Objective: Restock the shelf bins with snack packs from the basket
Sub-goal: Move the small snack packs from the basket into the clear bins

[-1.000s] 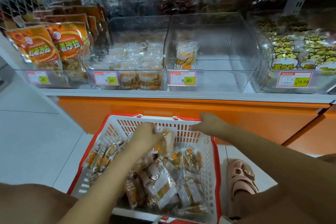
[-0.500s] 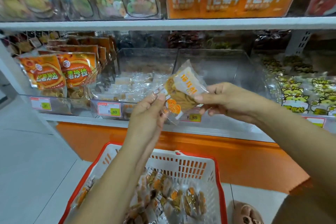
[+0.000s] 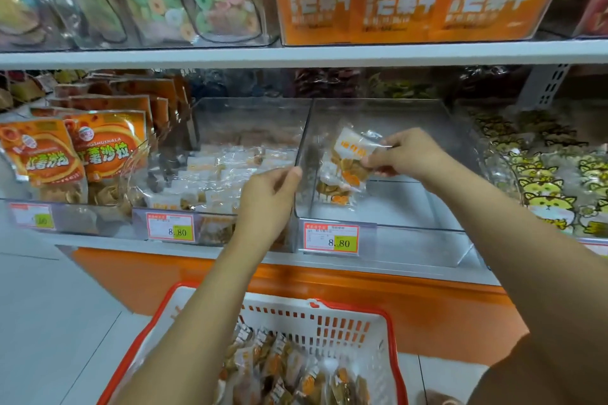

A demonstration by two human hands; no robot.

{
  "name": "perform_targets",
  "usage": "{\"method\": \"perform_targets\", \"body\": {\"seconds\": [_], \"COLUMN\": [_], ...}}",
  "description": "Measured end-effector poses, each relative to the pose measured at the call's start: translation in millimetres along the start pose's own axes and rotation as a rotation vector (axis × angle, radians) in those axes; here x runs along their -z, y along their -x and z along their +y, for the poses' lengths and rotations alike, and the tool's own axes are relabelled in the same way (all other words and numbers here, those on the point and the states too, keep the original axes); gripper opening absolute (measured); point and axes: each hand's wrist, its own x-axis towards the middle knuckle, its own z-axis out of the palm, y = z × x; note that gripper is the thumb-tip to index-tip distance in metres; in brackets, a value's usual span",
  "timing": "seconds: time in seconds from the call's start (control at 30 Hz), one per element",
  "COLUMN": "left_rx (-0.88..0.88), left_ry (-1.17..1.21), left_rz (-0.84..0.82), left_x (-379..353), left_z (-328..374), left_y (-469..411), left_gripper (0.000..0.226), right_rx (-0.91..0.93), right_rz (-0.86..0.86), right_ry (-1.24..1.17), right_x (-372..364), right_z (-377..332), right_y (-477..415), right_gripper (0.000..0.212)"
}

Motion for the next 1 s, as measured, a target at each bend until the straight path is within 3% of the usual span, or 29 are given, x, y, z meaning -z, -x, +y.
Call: {"method": "perform_targets", "body": {"seconds": [0.2, 0.4, 0.6, 0.67, 0.77, 0.83, 1.0], "left_rx": [0.07, 0.062, 0.044, 0.035, 0.001, -0.047, -0.281], "left_ry": [0.043, 0.049, 0.067, 0.062, 0.03, 0.01, -0.095], "left_rz": [-0.02, -0.064, -0.074, -0.076, -0.059, -0.028, 0.181], "left_x": [2.8, 6.5, 9.2, 8.0, 7.0, 6.0, 12.5], "left_z": [-5.6, -5.4, -2.1, -2.9, -3.3, -4.5, -16.2], "left_y": [-4.4, -3.1, -1.1, -1.2, 0.6, 9.3, 55.5], "left_gripper": [0.028, 0.021, 0.03, 0.03, 0.03, 0.026, 0.027], "right_rx": [-0.042, -0.097, -0.147, -0.069, 0.123, 0.229, 0.432], "right_rz": [-0.092, 0.001, 0.047, 0.121, 0.212, 0.224, -0.054], "right_ry": [0.18, 0.333, 0.254, 0.277, 0.31, 0.345, 0.581], "right_x": [-34.8, -54.3, -50.3, -47.5, -39.7, -35.7, -40.0], "right_z": [16.6, 17.2, 16.2, 13.2, 3.6, -3.6, 2.0], "right_y": [-13.9, -18.2, -8.0, -2.4, 17.0, 41.3, 105.2], "right_gripper": [0.012, 0.026, 0.033, 0.042, 0.021, 0.019, 0.029]}}
